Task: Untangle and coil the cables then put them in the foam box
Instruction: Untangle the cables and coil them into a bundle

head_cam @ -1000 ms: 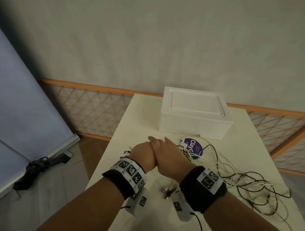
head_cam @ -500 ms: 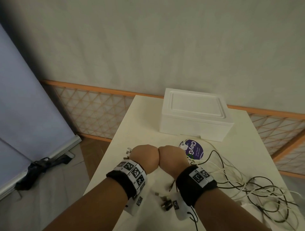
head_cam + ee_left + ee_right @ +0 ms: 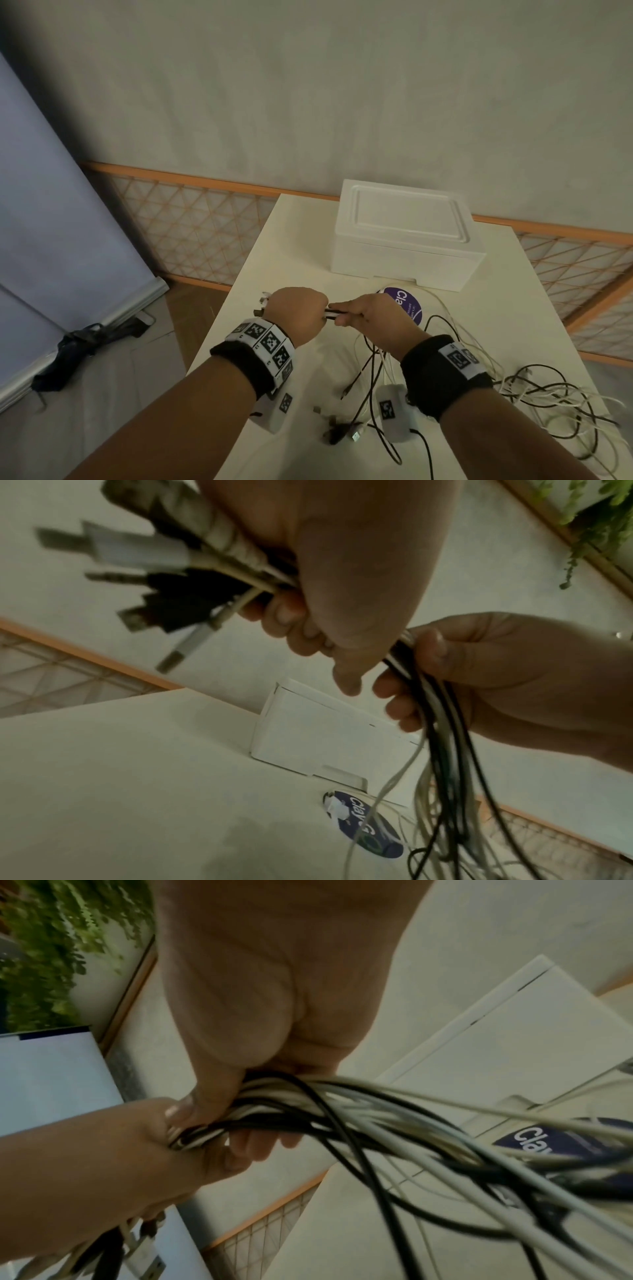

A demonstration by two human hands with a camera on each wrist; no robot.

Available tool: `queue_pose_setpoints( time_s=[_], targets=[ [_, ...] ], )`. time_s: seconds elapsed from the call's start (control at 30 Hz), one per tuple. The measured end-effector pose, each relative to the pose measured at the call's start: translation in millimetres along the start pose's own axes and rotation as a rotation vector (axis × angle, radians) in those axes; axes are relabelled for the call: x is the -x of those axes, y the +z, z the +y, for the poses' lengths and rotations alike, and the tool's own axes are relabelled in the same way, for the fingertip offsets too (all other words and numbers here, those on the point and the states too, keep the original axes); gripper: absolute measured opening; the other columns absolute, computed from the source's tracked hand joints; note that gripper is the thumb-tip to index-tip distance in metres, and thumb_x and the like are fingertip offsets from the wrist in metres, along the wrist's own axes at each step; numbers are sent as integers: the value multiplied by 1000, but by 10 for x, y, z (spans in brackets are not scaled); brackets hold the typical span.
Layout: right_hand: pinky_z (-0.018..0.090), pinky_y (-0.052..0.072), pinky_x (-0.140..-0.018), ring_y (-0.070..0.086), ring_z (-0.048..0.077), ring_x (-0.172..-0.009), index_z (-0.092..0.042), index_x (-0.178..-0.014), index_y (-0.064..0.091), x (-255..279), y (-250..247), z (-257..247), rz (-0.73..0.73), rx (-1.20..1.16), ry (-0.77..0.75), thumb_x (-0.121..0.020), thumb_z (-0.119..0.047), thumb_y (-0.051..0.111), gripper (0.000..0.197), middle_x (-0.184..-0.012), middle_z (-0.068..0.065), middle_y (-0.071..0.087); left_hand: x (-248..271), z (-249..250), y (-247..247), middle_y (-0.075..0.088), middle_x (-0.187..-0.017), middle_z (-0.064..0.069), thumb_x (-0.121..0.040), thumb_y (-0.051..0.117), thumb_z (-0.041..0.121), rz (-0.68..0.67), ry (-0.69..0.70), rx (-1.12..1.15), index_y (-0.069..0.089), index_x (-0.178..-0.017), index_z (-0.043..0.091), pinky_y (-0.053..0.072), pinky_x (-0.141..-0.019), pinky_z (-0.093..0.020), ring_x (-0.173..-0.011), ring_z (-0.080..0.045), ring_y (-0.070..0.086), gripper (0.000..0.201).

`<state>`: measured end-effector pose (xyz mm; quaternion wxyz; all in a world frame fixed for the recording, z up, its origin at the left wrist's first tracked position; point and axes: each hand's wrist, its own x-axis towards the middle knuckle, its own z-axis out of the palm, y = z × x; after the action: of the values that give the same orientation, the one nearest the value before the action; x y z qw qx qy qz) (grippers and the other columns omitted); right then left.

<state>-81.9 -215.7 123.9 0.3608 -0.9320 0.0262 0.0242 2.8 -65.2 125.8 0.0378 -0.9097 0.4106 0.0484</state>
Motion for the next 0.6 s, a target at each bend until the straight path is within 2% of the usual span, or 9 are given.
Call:
queue_pose_setpoints(
  time_s=[0.07,0.13,0.17,0.23,0.27,0.33,0.43,0.5,0.6],
  targets=[
    [17,43,-83,59,8,-96,-29,-123,62,-38,59,-26,-33,107,-66,-94,-29,55,30,-110,-5,68,2,14,19,65,-89,-3,-93,43,23,-8,-24,20,62,-89,14,36,-62,-29,-72,-23,54,21],
    [27,47,-85,60,12,-97,-25,-121,59,-42,142,-42,-23,178,-101,-94,-33,53,28,-109,-4,66,-5,-4,42,61,-81,-2,-92,43,25,-21,-55,77,62,-85,15,38,-62,-29,-73,-24,57,22],
    [30,48,-81,61,14,-93,-23,-116,58,-26,159,-12,-11,175,-75,-94,-36,53,27,-104,-3,66,-5,-10,49,56,-74,1,-93,44,27,-35,-63,137,59,-79,17,38,-61,-29,-71,-24,55,23],
    [28,47,-70,60,12,-79,-21,-102,58,-6,105,107,18,123,19,-90,-46,57,28,-88,-4,65,-2,-44,64,48,-64,3,-95,48,33,-102,-93,417,50,-66,19,37,-60,-29,-65,-21,51,32],
    [27,45,-67,58,10,-74,-20,-95,58,7,49,170,33,69,74,-86,-50,60,31,-82,-4,63,8,-73,68,48,-61,3,-94,52,36,-144,-130,636,49,-64,20,37,-59,-28,-60,-18,49,34],
    [24,43,-65,56,7,-67,-18,-86,59,32,-69,255,50,-28,144,-81,-48,67,31,-75,-2,60,70,-102,39,49,-57,1,-92,58,35,-197,-182,1030,52,-68,19,39,-55,-26,-49,-13,46,30],
    [12,39,-56,55,2,-57,-22,-78,57,22,-169,224,107,-93,82,-85,-35,67,18,-64,-5,59,165,-32,31,46,-48,-1,-95,57,26,-284,-77,1321,52,-60,19,43,-54,-26,-43,-13,44,36],
    [11,40,-54,57,3,-53,-21,-79,57,-42,-227,170,183,-116,43,-87,-30,66,15,-62,-5,59,190,65,44,43,-45,-2,-95,57,24,-307,-5,1484,48,-57,21,45,-56,-27,-42,-16,41,39],
    [14,39,-54,53,5,-54,-15,-85,59,-117,-297,133,256,-71,4,-88,-31,64,17,-63,-6,55,200,166,32,42,-43,-1,-90,57,24,-341,137,1671,56,-76,17,53,-65,-32,-38,-14,41,15]
  ],
)
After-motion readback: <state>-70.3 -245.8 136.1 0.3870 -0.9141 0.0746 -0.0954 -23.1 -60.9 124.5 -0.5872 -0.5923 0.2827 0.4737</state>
